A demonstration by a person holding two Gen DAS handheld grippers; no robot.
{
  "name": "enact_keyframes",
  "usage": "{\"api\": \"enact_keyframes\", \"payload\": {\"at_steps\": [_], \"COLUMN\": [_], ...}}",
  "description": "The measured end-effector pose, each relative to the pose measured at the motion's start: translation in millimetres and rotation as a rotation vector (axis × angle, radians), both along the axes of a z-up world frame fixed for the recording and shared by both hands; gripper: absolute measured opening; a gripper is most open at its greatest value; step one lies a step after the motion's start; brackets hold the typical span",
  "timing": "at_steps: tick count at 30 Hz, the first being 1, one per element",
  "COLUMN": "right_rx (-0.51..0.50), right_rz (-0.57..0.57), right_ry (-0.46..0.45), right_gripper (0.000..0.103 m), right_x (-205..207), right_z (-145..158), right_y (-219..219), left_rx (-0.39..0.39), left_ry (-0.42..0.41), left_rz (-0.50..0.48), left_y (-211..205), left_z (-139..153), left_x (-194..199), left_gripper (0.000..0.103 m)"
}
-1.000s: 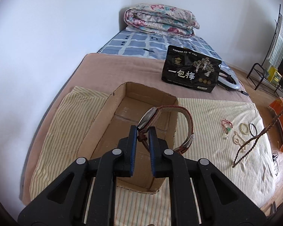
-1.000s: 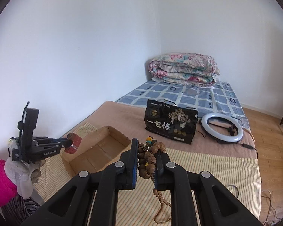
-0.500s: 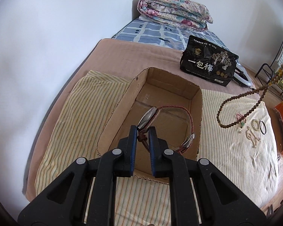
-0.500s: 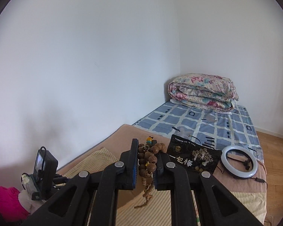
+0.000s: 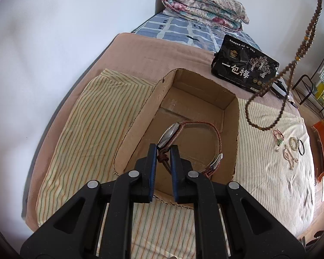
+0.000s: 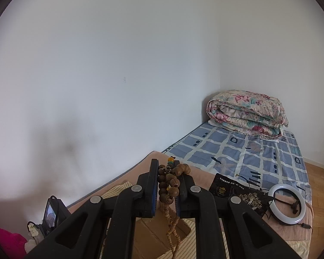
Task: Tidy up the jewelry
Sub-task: 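Carry the watch with the left tool while the right tool carries the beads to the box, then lower the beads into the box with the right tool while the left tool releases the watch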
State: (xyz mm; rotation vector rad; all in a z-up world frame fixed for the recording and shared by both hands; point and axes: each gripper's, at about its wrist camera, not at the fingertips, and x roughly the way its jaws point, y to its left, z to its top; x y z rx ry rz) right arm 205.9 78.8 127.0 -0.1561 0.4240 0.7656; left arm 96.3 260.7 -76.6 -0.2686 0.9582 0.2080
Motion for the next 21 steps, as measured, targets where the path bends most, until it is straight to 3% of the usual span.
{"api": "enact_keyframes", "payload": {"at_steps": [7,21], "right_rx": [-0.026,-0.135], "right_rz": [-0.002,-0.029], "right_ry": [0.049,0.220], "right_gripper": [0.010,0.010], "right_x": [18,48], "right_z": [-33,-141], "right_y": [19,35], "left_rx": [-0.013,0.034], "left_ry": [0.043,0.120], "left_rz": [0.022,0.041], "left_y": [4,0], "left_z": [-13,-41], "left_x": [4,15], "left_gripper": [0.011,0.011]}}
